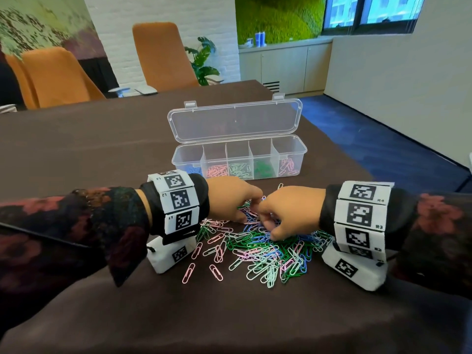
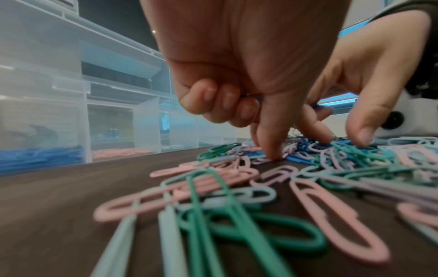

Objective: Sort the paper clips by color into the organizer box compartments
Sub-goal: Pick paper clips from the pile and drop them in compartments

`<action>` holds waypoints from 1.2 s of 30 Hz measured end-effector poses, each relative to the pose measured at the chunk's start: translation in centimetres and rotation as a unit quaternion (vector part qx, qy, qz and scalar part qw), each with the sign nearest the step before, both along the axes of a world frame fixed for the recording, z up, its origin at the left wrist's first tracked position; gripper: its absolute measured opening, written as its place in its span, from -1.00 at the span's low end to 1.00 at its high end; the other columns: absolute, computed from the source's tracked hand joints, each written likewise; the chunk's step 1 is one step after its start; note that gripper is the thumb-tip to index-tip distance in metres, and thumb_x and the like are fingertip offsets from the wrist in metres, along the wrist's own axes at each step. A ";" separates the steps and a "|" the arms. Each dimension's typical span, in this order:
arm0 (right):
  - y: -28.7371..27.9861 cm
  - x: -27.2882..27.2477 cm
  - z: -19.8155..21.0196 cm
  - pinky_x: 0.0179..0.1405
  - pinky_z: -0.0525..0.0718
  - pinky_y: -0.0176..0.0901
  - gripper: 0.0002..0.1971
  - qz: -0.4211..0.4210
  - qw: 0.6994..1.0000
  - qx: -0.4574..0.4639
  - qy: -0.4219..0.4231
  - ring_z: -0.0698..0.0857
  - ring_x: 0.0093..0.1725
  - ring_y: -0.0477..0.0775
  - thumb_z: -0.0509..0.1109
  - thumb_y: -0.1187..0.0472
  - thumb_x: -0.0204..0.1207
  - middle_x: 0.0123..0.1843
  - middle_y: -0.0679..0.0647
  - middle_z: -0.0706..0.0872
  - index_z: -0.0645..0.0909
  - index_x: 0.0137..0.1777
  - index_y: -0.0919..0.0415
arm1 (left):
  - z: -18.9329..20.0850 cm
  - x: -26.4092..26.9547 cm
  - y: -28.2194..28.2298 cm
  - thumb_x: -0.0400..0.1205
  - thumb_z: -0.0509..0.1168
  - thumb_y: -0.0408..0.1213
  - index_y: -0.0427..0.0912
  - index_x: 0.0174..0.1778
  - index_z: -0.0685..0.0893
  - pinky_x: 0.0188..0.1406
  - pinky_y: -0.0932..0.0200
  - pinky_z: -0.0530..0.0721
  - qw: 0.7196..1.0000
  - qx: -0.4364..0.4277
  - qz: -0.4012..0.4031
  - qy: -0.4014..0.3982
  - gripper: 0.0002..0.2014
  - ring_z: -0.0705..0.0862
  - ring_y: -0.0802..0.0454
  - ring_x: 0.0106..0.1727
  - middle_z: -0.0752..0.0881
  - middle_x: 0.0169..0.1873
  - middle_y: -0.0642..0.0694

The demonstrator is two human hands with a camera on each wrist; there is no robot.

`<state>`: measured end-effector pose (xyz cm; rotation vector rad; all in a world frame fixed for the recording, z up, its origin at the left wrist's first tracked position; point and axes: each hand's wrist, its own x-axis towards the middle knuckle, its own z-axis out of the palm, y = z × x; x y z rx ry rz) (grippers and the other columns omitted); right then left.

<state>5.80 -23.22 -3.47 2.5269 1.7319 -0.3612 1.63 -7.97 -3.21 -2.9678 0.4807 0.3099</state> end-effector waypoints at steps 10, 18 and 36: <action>-1.4 1.3 0.5 -0.27 0.45 -0.12 -0.75 -0.097 0.994 0.024 -0.036 0.50 -0.21 0.08 0.30 0.25 0.48 -0.29 0.01 0.56 0.37 -0.39 0.04 | -0.2 -0.7 -0.1 0.59 0.31 -0.24 -0.07 0.08 0.57 -0.22 0.20 0.36 1.000 -0.014 0.015 0.004 -0.83 0.44 -0.01 -0.21 0.45 -0.37 0.09; -0.5 0.2 0.8 -0.46 0.31 -0.45 -0.90 -0.036 0.997 0.067 0.035 0.41 -0.38 -0.24 0.40 0.22 0.48 -0.37 -0.16 0.42 0.54 -0.11 0.04 | -0.2 -0.2 -0.4 0.61 0.28 -0.25 -0.08 -0.09 0.59 -0.23 0.22 0.32 1.000 -0.006 0.008 0.010 -0.98 0.45 0.02 -0.21 0.58 -0.21 -0.01; -1.0 1.5 1.3 -0.53 0.44 -0.38 -0.83 -0.138 0.905 0.159 0.370 0.43 -0.56 -0.19 0.41 0.35 0.49 -0.40 0.01 0.60 0.51 -0.27 0.17 | 0.6 -3.9 2.8 0.41 0.27 -0.43 -0.23 -0.15 0.60 -0.64 0.35 0.50 0.601 -0.718 0.297 0.188 -0.87 0.56 0.09 -0.54 0.61 -0.46 -0.10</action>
